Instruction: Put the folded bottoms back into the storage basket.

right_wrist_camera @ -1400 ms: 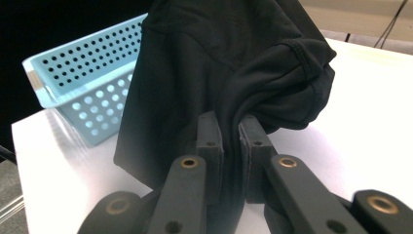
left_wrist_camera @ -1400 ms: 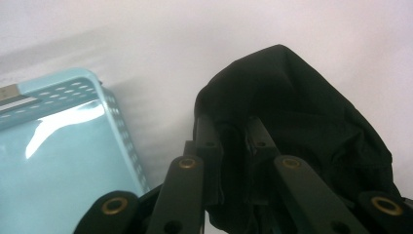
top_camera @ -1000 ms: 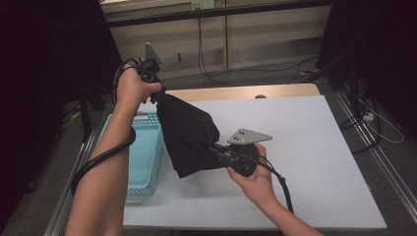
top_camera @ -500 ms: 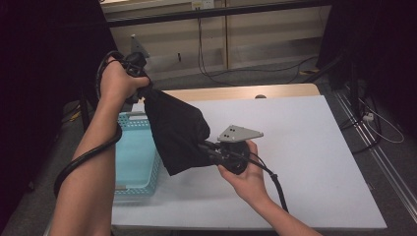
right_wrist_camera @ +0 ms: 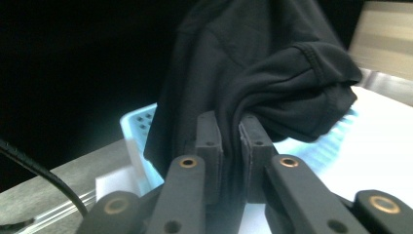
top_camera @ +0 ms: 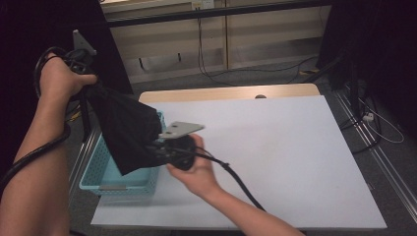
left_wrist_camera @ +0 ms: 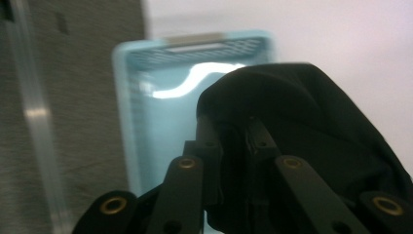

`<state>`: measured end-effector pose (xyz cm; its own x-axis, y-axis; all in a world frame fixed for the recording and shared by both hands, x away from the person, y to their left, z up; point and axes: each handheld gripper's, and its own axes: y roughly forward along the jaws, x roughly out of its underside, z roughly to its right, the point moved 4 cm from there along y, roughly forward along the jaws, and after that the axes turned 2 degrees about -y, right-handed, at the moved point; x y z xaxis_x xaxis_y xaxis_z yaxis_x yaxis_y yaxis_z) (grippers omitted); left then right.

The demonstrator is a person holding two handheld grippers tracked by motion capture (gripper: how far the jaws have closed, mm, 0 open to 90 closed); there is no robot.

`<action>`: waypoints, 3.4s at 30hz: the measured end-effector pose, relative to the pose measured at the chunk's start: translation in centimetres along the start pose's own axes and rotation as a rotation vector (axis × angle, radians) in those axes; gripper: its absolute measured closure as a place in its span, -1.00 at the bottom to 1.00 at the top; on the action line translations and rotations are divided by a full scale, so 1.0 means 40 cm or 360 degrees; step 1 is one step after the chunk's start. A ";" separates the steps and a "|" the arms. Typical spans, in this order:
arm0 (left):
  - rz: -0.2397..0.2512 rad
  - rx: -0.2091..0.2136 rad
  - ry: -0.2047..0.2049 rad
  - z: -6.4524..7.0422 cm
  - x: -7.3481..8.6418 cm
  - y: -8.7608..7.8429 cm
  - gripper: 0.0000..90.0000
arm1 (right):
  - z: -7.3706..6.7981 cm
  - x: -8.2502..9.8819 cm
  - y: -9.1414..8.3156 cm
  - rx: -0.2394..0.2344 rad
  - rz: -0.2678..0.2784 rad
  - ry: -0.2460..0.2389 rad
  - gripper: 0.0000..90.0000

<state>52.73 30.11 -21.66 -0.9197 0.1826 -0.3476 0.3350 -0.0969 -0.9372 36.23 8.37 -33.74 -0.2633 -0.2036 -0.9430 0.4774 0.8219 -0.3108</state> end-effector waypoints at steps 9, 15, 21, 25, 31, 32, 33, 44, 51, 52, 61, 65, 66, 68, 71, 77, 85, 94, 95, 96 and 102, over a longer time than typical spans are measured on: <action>0.0083 0.0080 0.0072 -0.014 0.042 0.131 -0.35 | 0.034 0.052 0.022 0.0147 -0.0095 -0.0033 -0.25; 0.0094 0.0158 0.0087 0.007 0.067 0.185 -0.46 | 0.129 0.096 -0.072 0.0266 -0.0109 -0.0003 -0.41; 0.0097 0.0204 0.0123 0.027 0.095 0.219 -0.50 | 0.187 0.152 -0.141 0.0329 -0.0139 -0.0014 -0.50; 0.0112 0.0214 0.0117 0.028 0.110 0.236 -0.52 | 0.203 0.176 -0.162 0.0336 -0.0155 -0.0004 -0.52; 0.0108 0.0235 0.0120 0.035 0.148 0.271 -0.56 | 0.251 0.229 -0.201 0.0380 -0.0214 0.0009 -0.55; 0.0108 0.0235 0.0120 0.035 0.148 0.271 -0.56 | 0.257 0.238 -0.207 0.0378 -0.0224 0.0023 -0.55; 0.0112 0.0231 0.0121 0.036 0.153 0.275 -0.56 | 0.257 0.238 -0.207 0.0378 -0.0224 0.0023 -0.55; 0.0128 0.0247 0.0161 0.048 0.208 0.354 -0.10 | 0.294 0.331 -0.281 0.0445 -0.0281 0.0053 -0.56; 0.0126 0.0233 0.0086 0.036 0.240 0.426 0.68 | 0.299 0.358 -0.315 0.0475 -0.0295 0.0051 -0.56; 0.0092 0.0233 0.0084 0.036 0.251 0.449 0.77 | 0.300 0.359 -0.322 0.0470 -0.0291 0.0050 -0.57; -0.0046 0.0225 0.0096 0.043 0.290 0.513 1.00 | 0.311 0.376 -0.335 0.0493 -0.0313 0.0059 -0.58; -0.0056 0.0259 0.0079 0.063 0.299 0.526 1.00 | 0.312 0.378 -0.343 0.0500 -0.0313 0.0065 -0.58; -0.0066 0.0263 0.0108 0.069 0.299 0.526 1.00 | 0.312 0.378 -0.345 0.0501 -0.0311 0.0059 -0.58; -0.0062 0.0288 0.0120 0.088 0.298 0.528 1.00 | 0.311 0.378 -0.353 0.0502 -0.0309 0.0051 -0.59; -0.0054 0.0313 0.0146 0.103 0.293 0.532 1.00 | 0.314 0.379 -0.360 0.0508 -0.0308 0.0055 -0.59; -0.0040 0.0309 0.0115 0.088 0.281 0.514 0.60 | 0.324 0.385 -0.383 0.0530 -0.0307 0.0067 -0.60; 0.0087 0.0337 0.0142 0.101 0.245 0.439 -0.15 | 0.340 0.394 -0.419 0.0563 -0.0294 0.0090 -0.61; 0.0174 0.0450 0.0288 0.195 0.222 0.380 -0.40 | 0.349 0.415 -0.465 0.0601 -0.0315 0.0114 -0.63; 0.0174 0.0450 0.0288 0.195 0.222 0.380 -0.41 | 0.349 0.415 -0.465 0.0601 -0.0315 0.0114 -0.63; 0.0185 0.0469 0.0297 0.208 0.221 0.374 -0.42 | 0.349 0.418 -0.470 0.0602 -0.0314 0.0121 -0.63; 0.0203 0.0504 0.0350 0.239 0.218 0.361 -0.48 | 0.347 0.419 -0.474 0.0578 -0.0322 0.0108 -0.64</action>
<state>47.58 20.95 -37.96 -0.7975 0.3511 -0.4906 0.3326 -0.4226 -0.8431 34.39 -18.02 -45.31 -0.4311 -0.2960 -0.8524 0.6717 0.5255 -0.5221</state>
